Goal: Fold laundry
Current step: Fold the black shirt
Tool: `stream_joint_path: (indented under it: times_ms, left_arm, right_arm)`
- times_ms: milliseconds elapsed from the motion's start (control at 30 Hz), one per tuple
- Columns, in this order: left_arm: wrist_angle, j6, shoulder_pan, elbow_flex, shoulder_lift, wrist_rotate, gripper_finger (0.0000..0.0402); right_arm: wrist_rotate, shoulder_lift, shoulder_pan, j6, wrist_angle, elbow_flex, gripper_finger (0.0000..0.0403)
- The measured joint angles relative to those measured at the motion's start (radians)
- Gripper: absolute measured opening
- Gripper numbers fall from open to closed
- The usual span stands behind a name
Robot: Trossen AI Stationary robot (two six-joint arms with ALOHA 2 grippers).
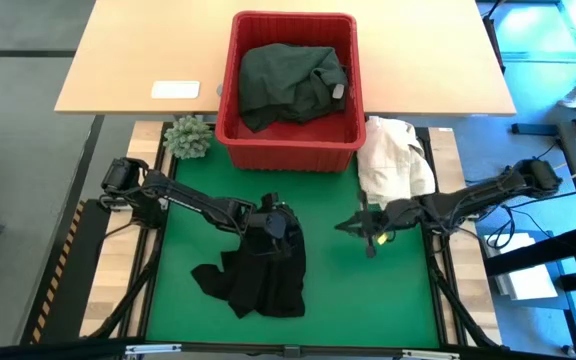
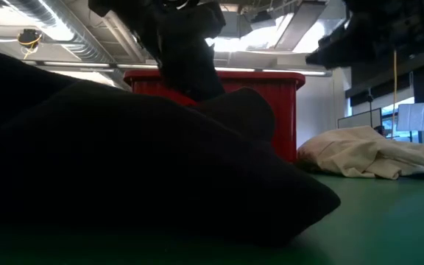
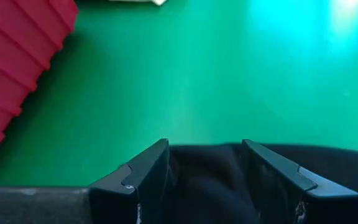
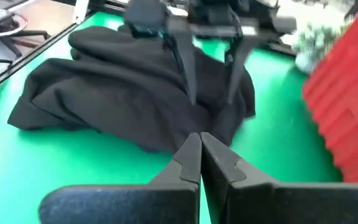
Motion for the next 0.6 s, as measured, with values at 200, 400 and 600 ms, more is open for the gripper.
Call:
stream_joint_path:
  times_ms: [200,400,600]
  left_arm:
    - [-0.027,-0.019,-0.015,0.000,0.000,0.000,0.0193]
    - [-0.006,-0.021,-0.027,0.001,0.000,0.012,0.0193]
    - [-0.092,-0.017,-0.036,0.094,-0.003,0.049,0.0193]
  right_arm:
    - [0.082,0.041,0.099,-0.020,-0.023,0.080,0.0005]
    - [0.096,0.073,0.141,-0.020,-0.028,0.086,0.0005]
    - [0.093,0.158,0.148,-0.019,-0.018,0.086,0.0005]
